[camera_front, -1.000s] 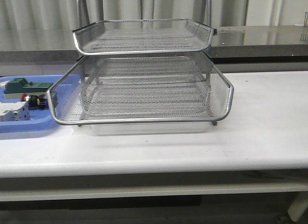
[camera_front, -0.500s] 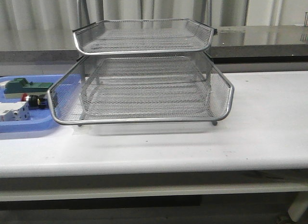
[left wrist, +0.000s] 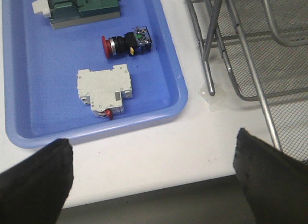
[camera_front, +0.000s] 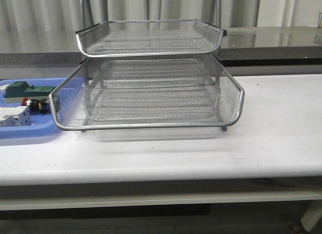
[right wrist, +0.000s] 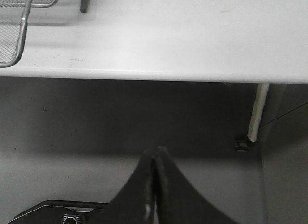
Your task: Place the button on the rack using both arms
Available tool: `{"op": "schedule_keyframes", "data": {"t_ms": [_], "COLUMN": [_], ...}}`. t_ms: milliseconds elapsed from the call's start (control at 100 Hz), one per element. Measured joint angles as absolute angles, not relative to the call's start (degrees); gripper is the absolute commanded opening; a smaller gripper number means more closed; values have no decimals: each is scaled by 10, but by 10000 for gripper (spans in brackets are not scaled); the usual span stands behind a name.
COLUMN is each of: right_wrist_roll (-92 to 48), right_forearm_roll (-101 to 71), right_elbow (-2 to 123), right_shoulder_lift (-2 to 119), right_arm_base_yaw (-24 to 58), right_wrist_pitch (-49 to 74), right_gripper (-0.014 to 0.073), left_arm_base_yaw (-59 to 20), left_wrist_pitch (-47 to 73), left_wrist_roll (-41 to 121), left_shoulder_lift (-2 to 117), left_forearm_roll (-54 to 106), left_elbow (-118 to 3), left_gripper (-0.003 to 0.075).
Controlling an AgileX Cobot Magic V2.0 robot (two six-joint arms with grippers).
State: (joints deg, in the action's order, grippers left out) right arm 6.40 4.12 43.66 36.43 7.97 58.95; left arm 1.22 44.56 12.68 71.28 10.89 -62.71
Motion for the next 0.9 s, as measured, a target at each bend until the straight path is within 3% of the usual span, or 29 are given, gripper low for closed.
{"op": "schedule_keyframes", "data": {"t_ms": [230,900], "right_wrist_roll": [64,64], "right_forearm_roll": [41,41], "right_elbow": [437,437], "right_shoulder_lift": [364,364], "right_arm_base_yaw": [80,80], "right_wrist_pitch": [589,589], "right_gripper": [-67,-67], "left_arm_base_yaw": [12,12], "left_wrist_pitch": [444,606], "left_wrist_roll": [195,423], "left_shoulder_lift": [783,1204], "left_forearm_roll": [109,112], "left_elbow": [-707,-1150], "left_gripper": [621,621]}}
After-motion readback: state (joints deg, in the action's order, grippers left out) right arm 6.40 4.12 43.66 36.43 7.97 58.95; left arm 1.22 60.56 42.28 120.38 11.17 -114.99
